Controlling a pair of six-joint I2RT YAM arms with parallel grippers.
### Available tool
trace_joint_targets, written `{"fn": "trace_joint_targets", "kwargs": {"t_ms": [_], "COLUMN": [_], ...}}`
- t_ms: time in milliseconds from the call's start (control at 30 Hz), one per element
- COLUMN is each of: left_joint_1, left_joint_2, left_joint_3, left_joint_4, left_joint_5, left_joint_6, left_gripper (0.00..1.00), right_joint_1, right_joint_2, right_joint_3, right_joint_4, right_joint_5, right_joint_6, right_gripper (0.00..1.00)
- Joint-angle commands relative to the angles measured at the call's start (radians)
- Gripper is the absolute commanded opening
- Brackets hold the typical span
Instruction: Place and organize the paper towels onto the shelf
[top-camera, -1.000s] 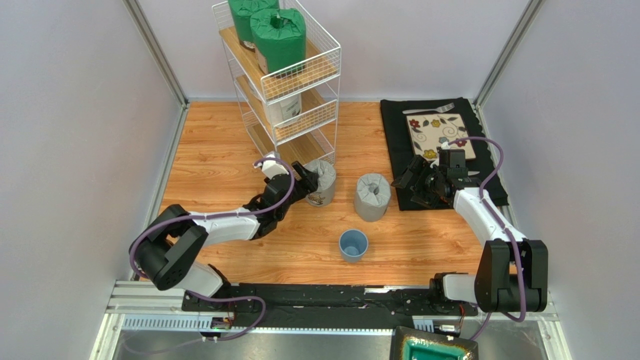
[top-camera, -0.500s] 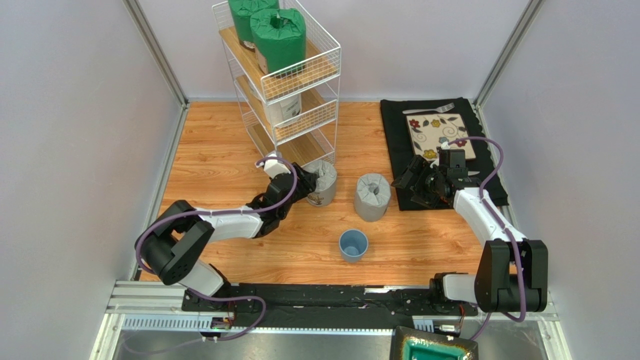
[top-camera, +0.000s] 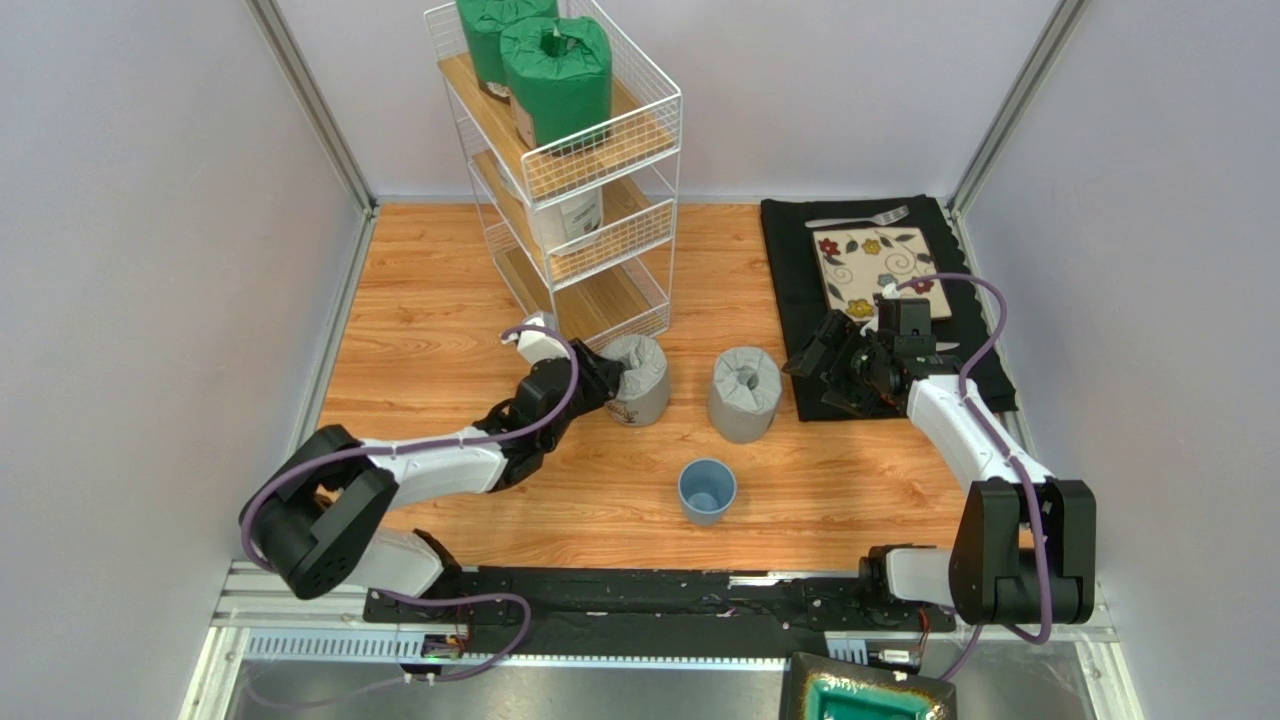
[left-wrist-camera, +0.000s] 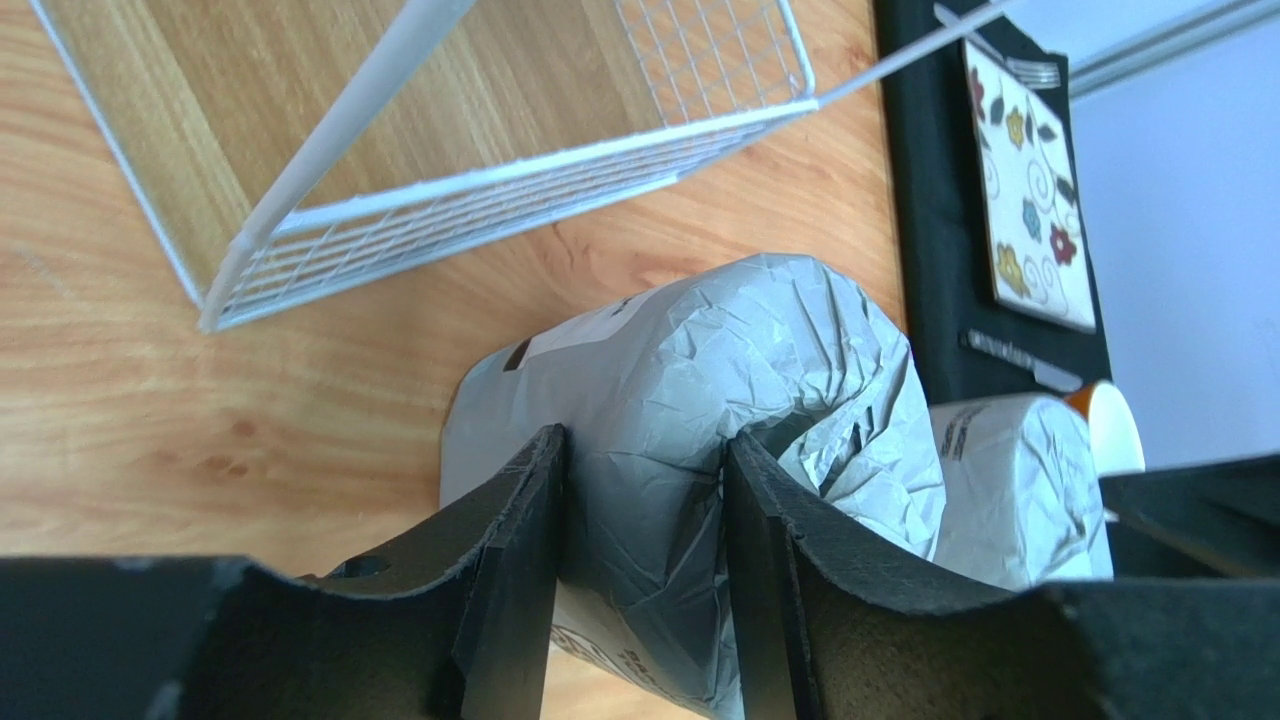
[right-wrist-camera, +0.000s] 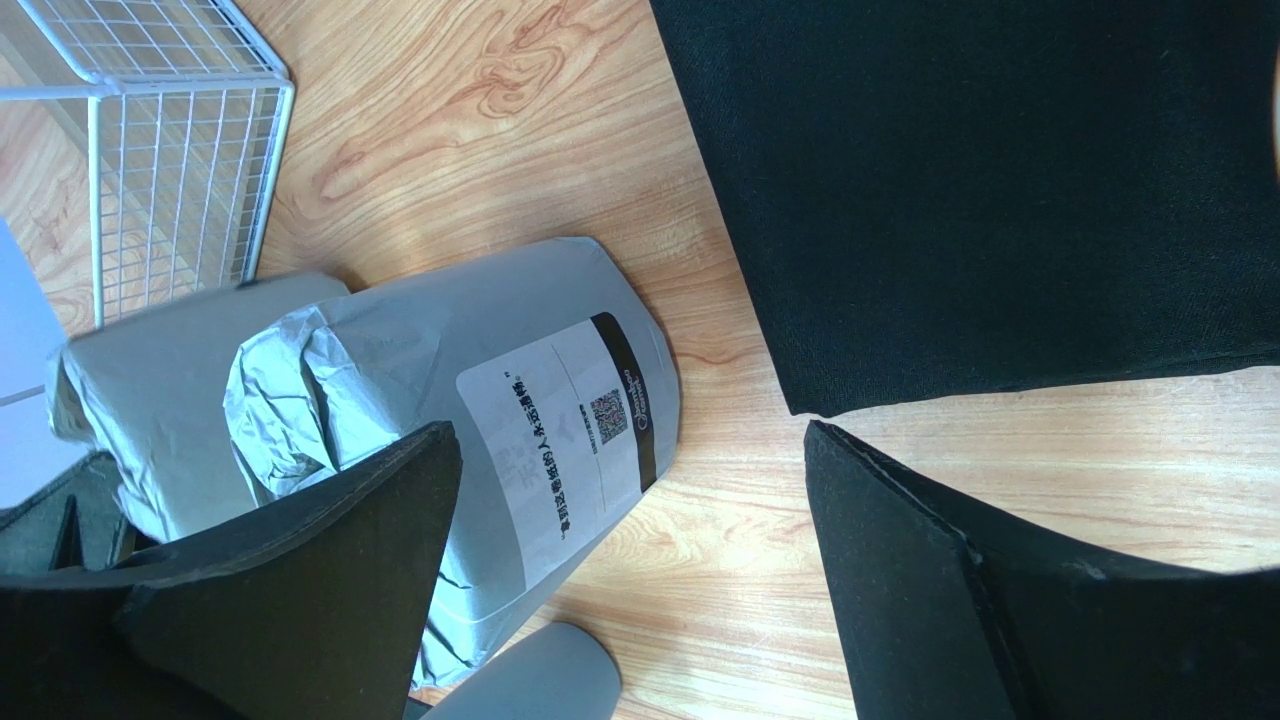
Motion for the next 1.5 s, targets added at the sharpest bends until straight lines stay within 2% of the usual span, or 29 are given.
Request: {"fn": "trace_joint_targets", "kwargs": {"t_ms": [0, 100, 233, 467, 600, 700, 900, 1067, 1467], "left_joint_1": [-0.002, -0.002, -0.002, -0.001, 0.015, 0.073, 0.278, 0.43, 0.571], "left_joint_2": [-0.128, -0.205, -0.346, -0.676, -0.817, -0.849, -0.791, -0.703, -0.364], "left_joint_3": [-0.025, -0.036, -0.091, -0.247, -0.295, -0.318, -0.271, -0.235, -0.015], "left_joint_4": [-0.053, -0.147, -0.289, -0.478, -0.503, -0.461, -0.466, -0.363, -0.132], "left_joint_5": [0.059, 0.087, 0.057, -0.138, -0.258, -0.244, -0.103, 0.016, 0.136], "left_joint_6": [0.026, 0.051, 0.066, 0.075, 0.097, 0.147, 0.172, 0.192, 0.264], "left_gripper": [0.41, 0.41, 0.4, 0.42, 0.42, 0.43, 0.43, 0.43, 0.42], "right_joint_1": [-0.002, -0.002, -0.002, -0.002, -0.001, -0.002, -0.002, -0.002, -0.002], "right_joint_2": [0.008, 0.008, 0.009, 0.015, 0.019, 0.014, 0.005, 0.003, -0.003], "right_joint_3": [0.006, 0.01, 0.017, 0.032, 0.033, 0.033, 0.033, 0.034, 0.043], "right_joint_4": [0.022, 0.022, 0.024, 0.024, 0.025, 0.024, 0.018, 0.015, -0.002], "right_joint_5": [-0.011, -0.014, -0.014, -0.028, -0.039, -0.042, -0.04, -0.037, -0.022], "right_joint_6": [-0.006, -0.003, 0.001, 0.009, 0.012, 0.012, 0.012, 0.011, 0.003], "right_gripper": [0.88, 0.88, 0.88, 0.88, 0.88, 0.88, 0.88, 0.87, 0.87]}}
